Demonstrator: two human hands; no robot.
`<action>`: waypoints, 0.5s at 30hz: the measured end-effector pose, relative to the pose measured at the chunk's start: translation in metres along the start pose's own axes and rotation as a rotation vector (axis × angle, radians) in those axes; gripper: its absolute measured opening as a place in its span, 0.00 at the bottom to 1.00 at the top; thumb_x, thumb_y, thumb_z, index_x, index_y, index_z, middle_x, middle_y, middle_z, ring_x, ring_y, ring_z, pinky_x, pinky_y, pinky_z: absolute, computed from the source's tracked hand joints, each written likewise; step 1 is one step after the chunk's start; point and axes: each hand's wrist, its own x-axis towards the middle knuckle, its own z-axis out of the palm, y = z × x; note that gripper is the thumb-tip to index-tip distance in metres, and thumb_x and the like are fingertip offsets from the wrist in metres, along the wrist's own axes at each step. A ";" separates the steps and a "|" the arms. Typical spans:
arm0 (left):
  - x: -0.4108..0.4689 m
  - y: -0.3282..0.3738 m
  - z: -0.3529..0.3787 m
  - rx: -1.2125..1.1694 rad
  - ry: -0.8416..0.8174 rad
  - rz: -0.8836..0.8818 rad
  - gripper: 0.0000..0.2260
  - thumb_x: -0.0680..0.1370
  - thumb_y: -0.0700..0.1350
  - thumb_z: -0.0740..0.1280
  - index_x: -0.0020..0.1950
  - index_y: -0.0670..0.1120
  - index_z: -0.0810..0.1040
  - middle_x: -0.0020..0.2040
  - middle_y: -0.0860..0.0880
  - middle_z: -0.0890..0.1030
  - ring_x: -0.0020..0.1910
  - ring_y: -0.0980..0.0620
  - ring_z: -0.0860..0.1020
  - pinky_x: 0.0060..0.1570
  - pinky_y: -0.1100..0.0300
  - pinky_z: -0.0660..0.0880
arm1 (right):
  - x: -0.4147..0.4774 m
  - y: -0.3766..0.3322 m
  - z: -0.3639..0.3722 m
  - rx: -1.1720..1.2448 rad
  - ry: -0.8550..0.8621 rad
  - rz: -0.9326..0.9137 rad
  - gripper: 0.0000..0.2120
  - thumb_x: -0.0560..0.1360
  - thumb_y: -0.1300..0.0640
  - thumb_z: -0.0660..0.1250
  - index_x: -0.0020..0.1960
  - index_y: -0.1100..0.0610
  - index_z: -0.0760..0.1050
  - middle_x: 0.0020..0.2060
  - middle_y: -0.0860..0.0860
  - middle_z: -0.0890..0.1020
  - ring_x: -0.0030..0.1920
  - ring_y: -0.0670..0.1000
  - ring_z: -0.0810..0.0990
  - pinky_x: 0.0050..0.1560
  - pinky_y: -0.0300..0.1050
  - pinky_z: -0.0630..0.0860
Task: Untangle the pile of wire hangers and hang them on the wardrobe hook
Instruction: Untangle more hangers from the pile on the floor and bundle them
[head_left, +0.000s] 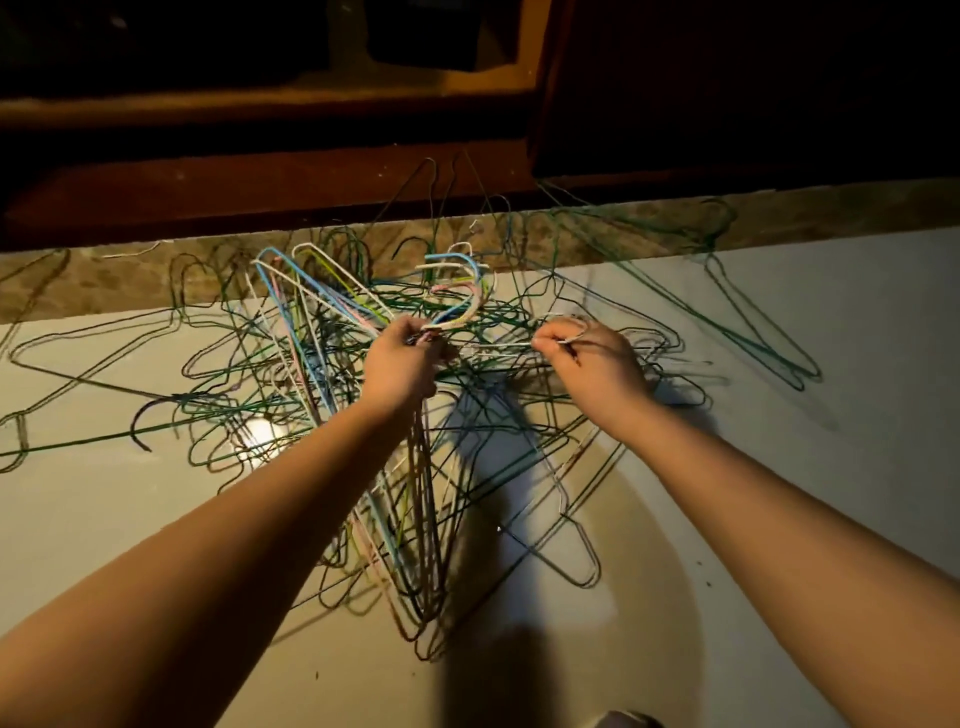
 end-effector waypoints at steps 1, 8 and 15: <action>-0.003 0.003 -0.002 -0.067 -0.045 -0.018 0.09 0.78 0.34 0.59 0.41 0.47 0.67 0.35 0.45 0.77 0.18 0.60 0.63 0.21 0.68 0.59 | 0.000 0.000 0.000 0.009 -0.004 0.007 0.11 0.76 0.52 0.63 0.49 0.56 0.81 0.48 0.54 0.81 0.49 0.53 0.78 0.45 0.39 0.67; -0.018 0.023 -0.022 -0.058 -0.252 -0.058 0.07 0.78 0.32 0.58 0.46 0.43 0.69 0.33 0.47 0.75 0.23 0.58 0.67 0.20 0.68 0.64 | 0.006 0.003 -0.006 -0.043 -0.001 0.044 0.10 0.77 0.55 0.63 0.52 0.57 0.81 0.52 0.54 0.81 0.53 0.53 0.77 0.50 0.37 0.67; -0.023 0.001 -0.048 0.283 -0.040 -0.006 0.09 0.75 0.38 0.68 0.54 0.42 0.74 0.39 0.42 0.76 0.28 0.53 0.66 0.24 0.63 0.62 | 0.032 -0.012 -0.016 -0.037 0.082 0.128 0.10 0.76 0.50 0.64 0.50 0.54 0.80 0.48 0.52 0.82 0.48 0.52 0.77 0.44 0.40 0.68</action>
